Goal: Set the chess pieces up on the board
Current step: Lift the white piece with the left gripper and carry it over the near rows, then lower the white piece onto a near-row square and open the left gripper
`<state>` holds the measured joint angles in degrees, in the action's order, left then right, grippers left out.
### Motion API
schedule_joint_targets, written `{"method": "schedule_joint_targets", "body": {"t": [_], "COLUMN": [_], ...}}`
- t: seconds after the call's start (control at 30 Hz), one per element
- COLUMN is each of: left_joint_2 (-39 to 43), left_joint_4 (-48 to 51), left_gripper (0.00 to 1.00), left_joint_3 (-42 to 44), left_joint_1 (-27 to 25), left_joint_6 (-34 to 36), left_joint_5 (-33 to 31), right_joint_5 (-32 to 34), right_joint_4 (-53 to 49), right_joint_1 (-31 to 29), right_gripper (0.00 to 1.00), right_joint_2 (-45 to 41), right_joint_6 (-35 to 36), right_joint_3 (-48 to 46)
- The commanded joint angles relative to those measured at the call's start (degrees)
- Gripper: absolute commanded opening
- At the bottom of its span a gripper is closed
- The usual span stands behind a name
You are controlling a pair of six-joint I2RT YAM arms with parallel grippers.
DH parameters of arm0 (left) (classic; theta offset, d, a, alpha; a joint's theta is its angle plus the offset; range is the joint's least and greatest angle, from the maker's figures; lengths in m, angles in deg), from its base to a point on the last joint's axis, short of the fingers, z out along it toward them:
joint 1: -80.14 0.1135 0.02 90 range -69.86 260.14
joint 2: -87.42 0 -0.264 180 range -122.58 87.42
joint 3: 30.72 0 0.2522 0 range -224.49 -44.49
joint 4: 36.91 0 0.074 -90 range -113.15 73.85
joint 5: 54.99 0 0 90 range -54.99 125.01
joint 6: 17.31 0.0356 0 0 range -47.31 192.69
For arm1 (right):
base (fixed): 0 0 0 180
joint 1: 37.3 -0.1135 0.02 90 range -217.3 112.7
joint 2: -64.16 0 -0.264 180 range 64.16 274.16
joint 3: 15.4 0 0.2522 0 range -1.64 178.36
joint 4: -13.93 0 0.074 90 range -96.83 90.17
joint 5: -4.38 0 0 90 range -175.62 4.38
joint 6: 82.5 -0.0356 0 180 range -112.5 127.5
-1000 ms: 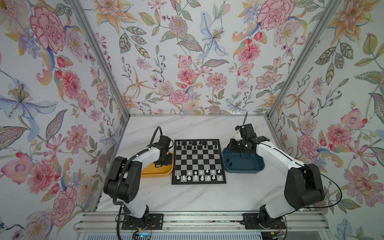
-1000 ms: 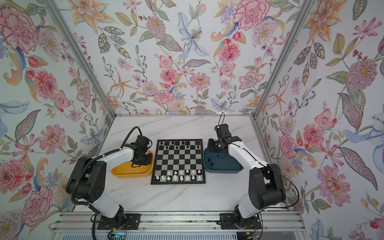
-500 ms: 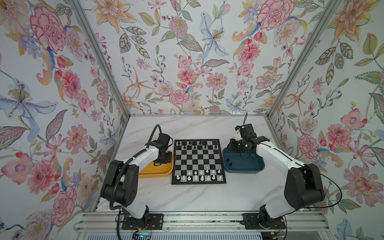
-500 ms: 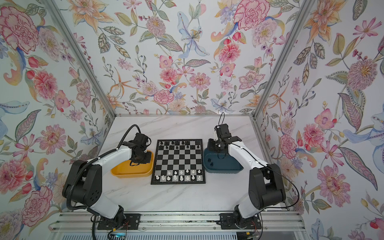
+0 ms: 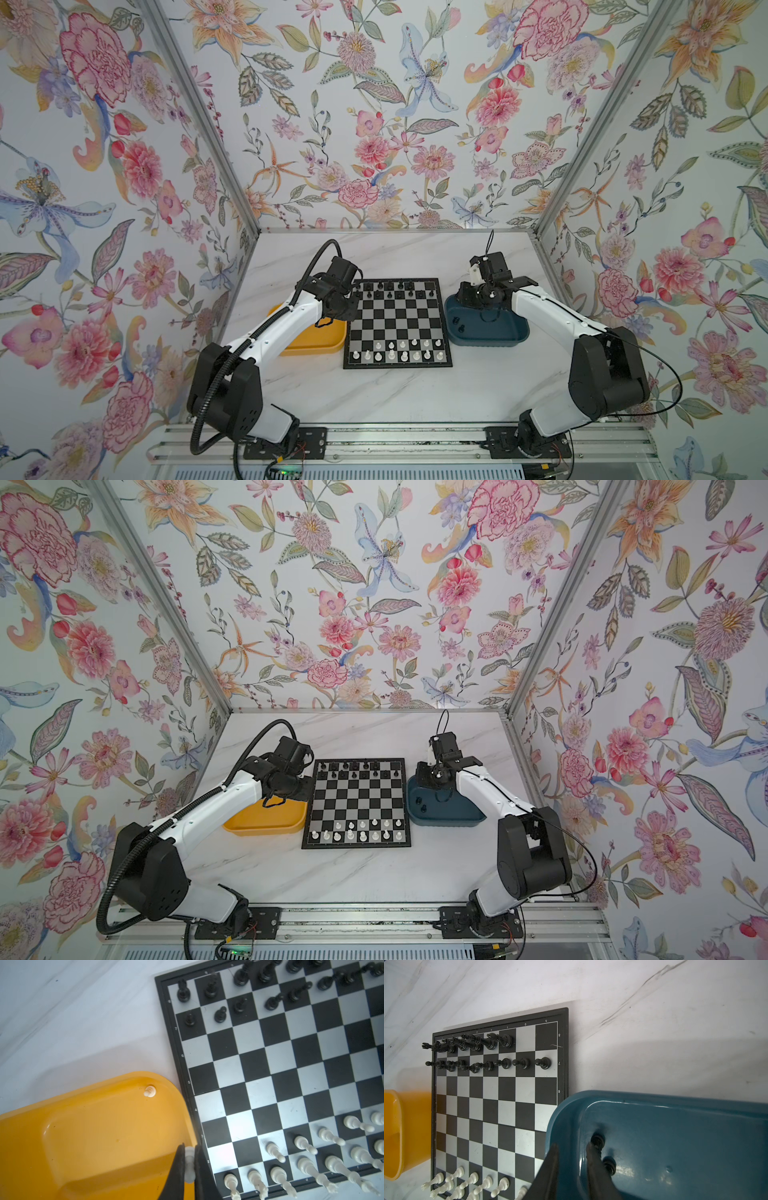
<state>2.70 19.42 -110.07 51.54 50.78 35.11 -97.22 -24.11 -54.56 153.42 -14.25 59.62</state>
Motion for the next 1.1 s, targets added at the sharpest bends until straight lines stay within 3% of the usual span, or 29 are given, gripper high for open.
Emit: {"method": "schedule_joint_targets", "body": {"t": [0.0, 0.43, 1.07], "left_joint_2": [-0.4, -3.6, -8.2], "left_joint_4": [1.8, -2.4, -8.4], "left_gripper": [0.03, 0.04, 0.04], "left_joint_3": [-0.8, 2.7, 8.3], "left_joint_1": [-3.0, -9.3, -11.0], "left_joint_6": [-0.5, -2.8, -5.5], "left_joint_5": [1.6, 4.6, 6.7], "right_joint_5": [-0.3, 0.1, 0.4], "right_joint_4": [1.4, 1.6, 1.5], "right_joint_1": [-0.5, -0.6, -0.8], "right_gripper": [0.25, 0.25, 0.25], "right_joint_2": [-1.6, -3.0, -3.8], "right_joint_6": [-0.8, -0.6, -0.8], "right_joint_3": [-0.9, -1.9, -2.8]}}
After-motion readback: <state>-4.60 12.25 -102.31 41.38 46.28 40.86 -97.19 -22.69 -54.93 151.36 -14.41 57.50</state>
